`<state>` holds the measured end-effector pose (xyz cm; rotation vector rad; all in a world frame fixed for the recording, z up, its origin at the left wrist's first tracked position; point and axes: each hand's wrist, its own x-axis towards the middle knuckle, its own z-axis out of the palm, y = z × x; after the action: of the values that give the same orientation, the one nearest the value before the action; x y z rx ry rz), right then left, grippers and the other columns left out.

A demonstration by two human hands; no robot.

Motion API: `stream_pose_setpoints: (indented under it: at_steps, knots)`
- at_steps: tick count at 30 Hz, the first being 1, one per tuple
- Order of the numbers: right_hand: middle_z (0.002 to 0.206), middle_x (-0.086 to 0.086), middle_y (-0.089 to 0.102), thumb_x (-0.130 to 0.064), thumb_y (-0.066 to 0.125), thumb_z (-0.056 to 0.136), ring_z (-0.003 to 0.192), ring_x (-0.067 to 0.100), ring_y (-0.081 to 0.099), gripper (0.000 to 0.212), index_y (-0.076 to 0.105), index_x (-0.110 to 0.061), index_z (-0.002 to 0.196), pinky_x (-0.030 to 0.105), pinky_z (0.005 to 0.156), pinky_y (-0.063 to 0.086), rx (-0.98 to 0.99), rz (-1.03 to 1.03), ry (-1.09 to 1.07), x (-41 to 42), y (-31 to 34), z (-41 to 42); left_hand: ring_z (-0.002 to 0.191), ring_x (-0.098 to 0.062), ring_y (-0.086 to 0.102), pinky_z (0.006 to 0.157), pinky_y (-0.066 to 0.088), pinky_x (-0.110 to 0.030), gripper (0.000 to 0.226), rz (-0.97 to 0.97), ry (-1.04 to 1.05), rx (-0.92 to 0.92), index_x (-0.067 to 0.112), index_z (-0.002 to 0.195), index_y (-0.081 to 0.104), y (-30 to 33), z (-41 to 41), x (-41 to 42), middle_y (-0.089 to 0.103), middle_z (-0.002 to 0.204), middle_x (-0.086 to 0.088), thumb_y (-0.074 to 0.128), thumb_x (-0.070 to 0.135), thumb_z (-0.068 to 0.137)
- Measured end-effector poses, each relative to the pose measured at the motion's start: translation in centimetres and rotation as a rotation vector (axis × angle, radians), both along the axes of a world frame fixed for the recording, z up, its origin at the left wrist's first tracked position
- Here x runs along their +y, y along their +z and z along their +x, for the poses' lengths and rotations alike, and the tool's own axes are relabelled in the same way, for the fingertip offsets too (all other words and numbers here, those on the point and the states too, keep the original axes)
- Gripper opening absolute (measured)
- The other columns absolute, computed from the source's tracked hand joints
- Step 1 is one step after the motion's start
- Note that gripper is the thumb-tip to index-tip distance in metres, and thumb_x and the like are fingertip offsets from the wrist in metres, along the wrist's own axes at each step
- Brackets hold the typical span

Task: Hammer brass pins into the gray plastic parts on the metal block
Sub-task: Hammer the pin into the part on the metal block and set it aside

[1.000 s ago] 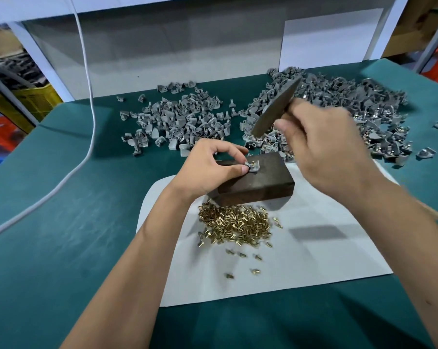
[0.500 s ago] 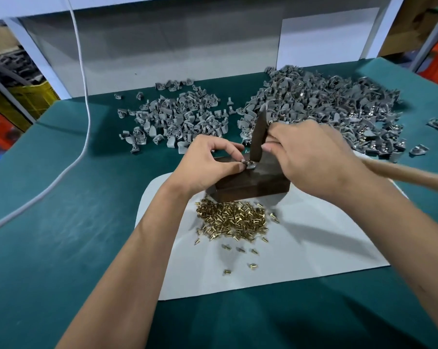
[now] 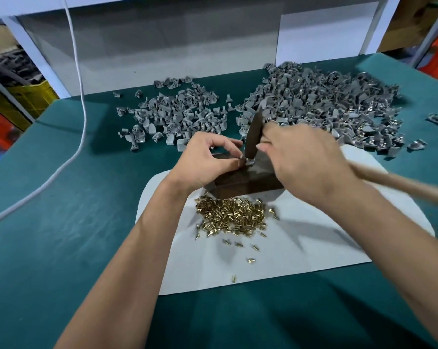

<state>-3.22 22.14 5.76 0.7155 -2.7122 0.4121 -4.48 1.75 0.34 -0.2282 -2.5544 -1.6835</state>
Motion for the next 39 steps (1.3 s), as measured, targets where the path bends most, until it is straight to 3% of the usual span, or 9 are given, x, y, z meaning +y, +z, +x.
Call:
stream_pose_setpoints:
  at_steps: [3, 7, 12, 16, 21, 25, 29, 34, 39]
  knots:
    - [0.094, 0.01, 0.069, -0.039, 0.043, 0.107, 0.085, 0.039, 0.063, 0.022, 0.056, -0.022, 0.107, 0.04, 0.067, 0.043, -0.06, 0.112, -0.035, 0.4, 0.2, -0.5, 0.103, 0.001, 0.07, 0.081, 0.052, -0.01, 0.007, -0.006, 0.003, 0.005, 0.005, 0.079, 0.078, -0.1, 0.0, 0.1, 0.075, 0.113, -0.001, 0.083, -0.001, 0.08]
    - [0.085, 0.01, 0.07, -0.037, 0.044, 0.106, 0.075, 0.039, 0.064, 0.024, 0.058, -0.018, 0.108, 0.043, 0.063, 0.05, 0.112, -0.14, -0.021, 0.8, 0.5, -0.4, 0.104, 0.002, 0.069, 0.081, 0.05, -0.008, 0.008, -0.026, 0.006, 0.005, 0.008, 0.078, 0.079, -0.1, -0.2, -0.1, 0.075, 0.114, 0.0, 0.084, 0.002, 0.079]
    - [0.093, 0.01, 0.068, -0.039, 0.042, 0.107, 0.084, 0.037, 0.062, 0.022, 0.056, -0.023, 0.105, 0.04, 0.068, 0.046, -0.077, 0.142, -0.048, 0.5, 0.4, -0.9, 0.103, -0.001, 0.07, 0.083, 0.052, -0.012, 0.008, -0.018, 0.002, 0.012, 0.007, 0.079, 0.079, 0.0, 0.1, 0.0, 0.075, 0.114, -0.002, 0.083, 0.001, 0.08]
    - [0.086, 0.01, 0.069, -0.036, 0.045, 0.106, 0.074, 0.038, 0.063, 0.021, 0.058, -0.019, 0.108, 0.039, 0.061, 0.045, 0.128, -0.131, -0.02, 0.7, 0.7, -0.9, 0.104, 0.001, 0.07, 0.084, 0.052, -0.011, 0.007, -0.029, 0.008, 0.006, 0.008, 0.079, 0.079, -0.1, -0.2, -0.1, 0.075, 0.114, 0.001, 0.084, 0.003, 0.08]
    - [0.093, 0.01, 0.068, -0.039, 0.042, 0.107, 0.087, 0.039, 0.064, 0.021, 0.056, -0.024, 0.107, 0.042, 0.071, 0.05, -0.056, 0.145, -0.04, 0.4, 0.3, -1.1, 0.101, -0.001, 0.071, 0.08, 0.053, -0.012, 0.01, -0.012, 0.002, 0.004, 0.009, 0.078, 0.079, 0.0, 0.1, 0.0, 0.075, 0.114, 0.001, 0.083, 0.001, 0.08]
    - [0.089, 0.007, 0.071, -0.037, 0.045, 0.106, 0.08, 0.038, 0.066, 0.022, 0.059, -0.02, 0.109, 0.041, 0.065, 0.051, 0.146, -0.119, 0.001, 0.4, 0.8, -0.9, 0.104, -0.001, 0.07, 0.083, 0.053, -0.013, 0.009, -0.02, -0.004, 0.01, 0.011, 0.078, 0.079, 0.0, -0.1, -0.1, 0.075, 0.114, 0.004, 0.084, 0.004, 0.08]
    - [0.076, 0.005, 0.052, -0.037, 0.042, 0.107, 0.085, 0.04, 0.061, 0.02, 0.05, -0.021, 0.099, 0.038, 0.065, 0.036, -0.077, 0.1, -0.063, 0.0, -0.4, -1.0, 0.106, 0.0, 0.07, 0.081, 0.052, -0.011, 0.007, -0.016, -0.014, 0.011, 0.005, 0.08, 0.078, -0.1, 0.1, 0.0, 0.074, 0.115, 0.0, 0.083, 0.0, 0.08]
    - [0.093, 0.003, 0.071, -0.039, 0.05, 0.104, 0.089, 0.034, 0.065, 0.021, 0.065, -0.025, 0.109, 0.036, 0.067, 0.043, -0.061, 0.005, -0.027, 1.8, -0.4, -1.9, 0.11, -0.001, 0.068, 0.092, 0.054, -0.018, 0.016, -0.015, -0.008, 0.004, 0.017, 0.075, 0.078, 0.1, 0.2, 0.3, 0.074, 0.117, 0.004, 0.083, 0.003, 0.081]
    - [0.08, -0.008, 0.069, -0.036, 0.074, 0.09, 0.076, 0.02, 0.062, 0.01, 0.07, -0.028, 0.092, 0.037, 0.071, 0.053, -0.177, -0.18, -0.081, 5.8, -1.0, -3.1, 0.114, -0.001, 0.065, 0.108, 0.047, -0.037, 0.02, 0.019, 0.007, -0.018, 0.02, 0.074, 0.076, 0.1, 0.3, 0.9, 0.072, 0.124, 0.004, 0.076, 0.005, 0.088]
